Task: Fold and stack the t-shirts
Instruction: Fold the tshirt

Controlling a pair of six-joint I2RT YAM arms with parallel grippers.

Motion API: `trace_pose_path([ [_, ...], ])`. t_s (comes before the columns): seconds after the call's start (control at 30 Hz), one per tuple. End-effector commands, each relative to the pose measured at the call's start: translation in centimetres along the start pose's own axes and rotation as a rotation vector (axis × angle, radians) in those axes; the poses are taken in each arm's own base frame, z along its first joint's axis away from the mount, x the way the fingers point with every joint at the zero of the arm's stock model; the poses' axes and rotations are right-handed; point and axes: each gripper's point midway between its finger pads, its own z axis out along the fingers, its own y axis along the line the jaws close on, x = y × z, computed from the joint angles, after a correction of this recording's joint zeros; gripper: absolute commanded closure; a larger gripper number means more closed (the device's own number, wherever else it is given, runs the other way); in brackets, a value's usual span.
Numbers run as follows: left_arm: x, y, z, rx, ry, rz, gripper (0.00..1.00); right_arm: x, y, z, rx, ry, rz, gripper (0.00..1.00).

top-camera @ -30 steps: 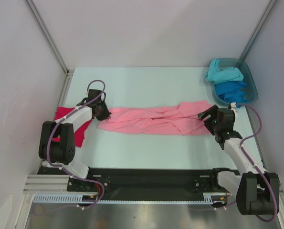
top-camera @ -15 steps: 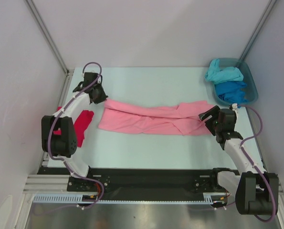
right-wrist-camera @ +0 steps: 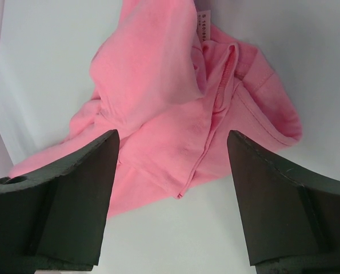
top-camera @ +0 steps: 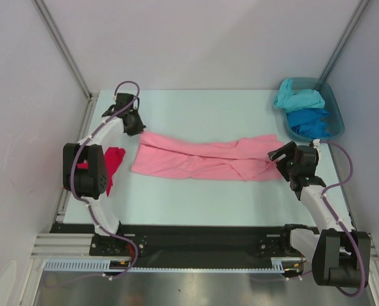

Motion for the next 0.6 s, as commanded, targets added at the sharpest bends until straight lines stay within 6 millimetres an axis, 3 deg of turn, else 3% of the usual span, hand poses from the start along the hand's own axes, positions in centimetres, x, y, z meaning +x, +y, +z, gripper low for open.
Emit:
trace_pose_path([
  [0.0, 0.6, 0.6, -1.6, 0.003, -0.015, -0.009, 1.00, -0.7, 0.8, 0.0, -0.040, -0.025, -0.012, 0.20],
  [0.27, 4.6, 2.6, -2.7, -0.030, 0.044, -0.030, 1.00, -0.6, 0.8, 0.1, -0.043, -0.017, 0.011, 0.20],
  [0.4, 5.2, 3.0, -2.2, -0.047, 0.059, -0.025, 0.98, -0.7, 1.0, -0.1, -0.052, -0.021, 0.013, 0.20],
  [0.43, 5.3, 3.1, -2.1, -0.048, 0.061, -0.025, 0.95, -0.8, 1.0, -0.2, -0.054, -0.022, 0.011, 0.20],
  [0.47, 5.2, 3.2, -2.0, -0.052, 0.060, -0.028, 0.82, -0.8, 0.9, -0.2, -0.052, -0.022, 0.009, 0.20],
  [0.57, 5.1, 3.6, -1.7, -0.083, 0.058, -0.032, 0.65, -0.8, 0.8, -0.4, -0.051, -0.023, 0.011, 0.20],
])
